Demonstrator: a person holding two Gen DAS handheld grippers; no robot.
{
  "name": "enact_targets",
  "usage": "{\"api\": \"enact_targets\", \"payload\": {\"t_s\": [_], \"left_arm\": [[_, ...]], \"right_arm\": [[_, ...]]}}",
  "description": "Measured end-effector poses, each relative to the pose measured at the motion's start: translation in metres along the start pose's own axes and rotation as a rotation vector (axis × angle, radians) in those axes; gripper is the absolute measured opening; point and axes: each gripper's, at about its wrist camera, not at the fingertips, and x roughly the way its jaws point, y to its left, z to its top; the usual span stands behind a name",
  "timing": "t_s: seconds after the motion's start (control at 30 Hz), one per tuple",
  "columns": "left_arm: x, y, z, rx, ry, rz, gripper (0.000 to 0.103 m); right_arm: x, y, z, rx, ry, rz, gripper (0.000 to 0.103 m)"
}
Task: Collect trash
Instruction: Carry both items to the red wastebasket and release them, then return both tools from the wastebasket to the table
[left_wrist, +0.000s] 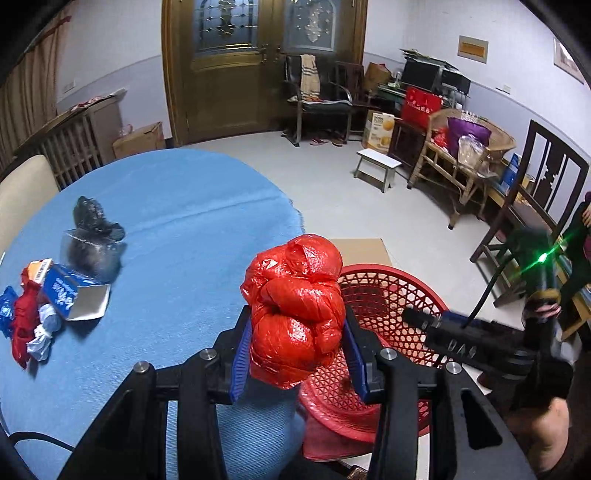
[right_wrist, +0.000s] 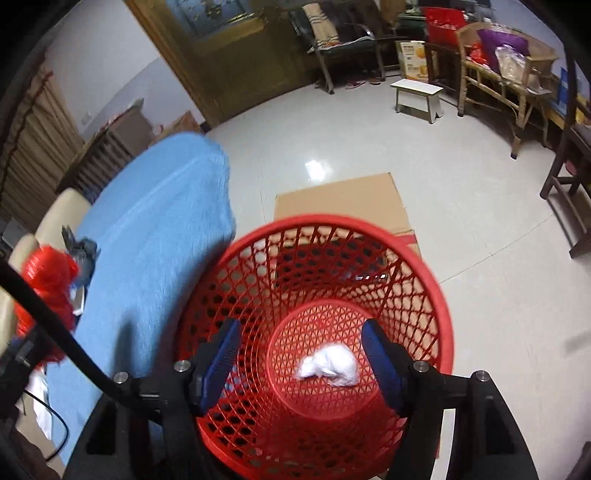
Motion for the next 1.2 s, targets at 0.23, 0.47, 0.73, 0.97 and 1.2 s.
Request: {"api": "enact_targets", "payload": {"t_s": [0.23, 0.47, 0.73, 0.97, 1.2], "left_arm": [[0.017, -0.027, 0.003, 0.041, 0.032, -0.044, 0.049], [0.023, -0.029, 0.006, 0.023, 0.067, -0.059, 0.074], [-0.013, 0.029, 0.001, -0.094, -0.006, 0.01, 0.075], [-0.057, 0.108, -0.03, -0.25, -0.062, 0.157, 0.079], [-0.095, 0.197, -0.08, -0.473, -0.092, 0.291, 0.079]], "right_arm": [[-0.033, -0.028, 0.022, 0.085, -0.11, -0.031, 0.071], [-0.034, -0.047, 0.032, 0.119, -0.13, -0.055, 0.072], [-0.016, -0.068, 0.068, 0.139, -0.226, -0.046, 0.078], [0.035, -0.089, 0.093, 0.185, -0.19, -0.05, 0.078], [0.077, -0.086, 0.078, 0.161, -0.085, -0.049, 0.078]]}}
